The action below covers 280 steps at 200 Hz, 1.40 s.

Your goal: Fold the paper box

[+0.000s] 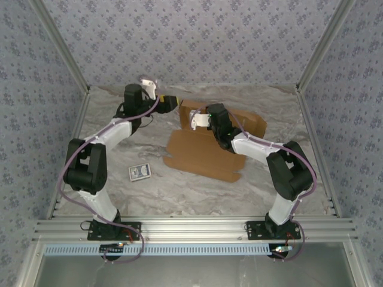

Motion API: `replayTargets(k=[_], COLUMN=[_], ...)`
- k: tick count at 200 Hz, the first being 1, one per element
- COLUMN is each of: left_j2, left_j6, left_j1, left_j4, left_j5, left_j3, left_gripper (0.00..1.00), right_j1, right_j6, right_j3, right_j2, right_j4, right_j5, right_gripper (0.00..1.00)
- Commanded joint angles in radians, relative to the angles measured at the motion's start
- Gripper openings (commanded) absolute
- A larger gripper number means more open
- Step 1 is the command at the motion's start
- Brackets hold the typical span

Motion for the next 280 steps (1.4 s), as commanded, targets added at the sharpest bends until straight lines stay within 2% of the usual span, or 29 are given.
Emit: replayTargets(k=[1,49,97,161,198,280], left_j2=[0.062,0.161,0.219,0.252,0.257,0.289], left_j6=[-0.132,-0.249,-0.288,-0.309,-0.305,-0.309], left_j1=[0.0,-0.002,-0.009,-0.02,-0.022,-0.022], left_j4=[-0.147,-0.134,-0.116,-0.114,-0.126,-0.131], left_j5=[0.044,0.174,0.23,0.251,0.247,0.254], left_j3=[0.087,0.179,0.219,0.224,0.217,0.192], left_gripper=[0.74,0.7,0.69,0.58,0.48,0.34], right_j1=[-0.002,-0.001,-0.002,-0.003,-0.003,-0.011], right_j6=[-0.027,-0.019,-0.011,-0.007,-0.004,-0.009], right_j3=[-0.016,-0.008,0.002,0.009,0.008,-0.01], right_j2=[0.011,0.022,0.028,0.031,0.033,0.041], right_j4=[-0.001,-0.008,-0.023,-0.025,-0.024,-0.009], right_j5=[0.023,0.027,0.03,0.03,0.029,0.038], right_gripper=[0.0,0.0,0.0,0.0,0.0,0.0])
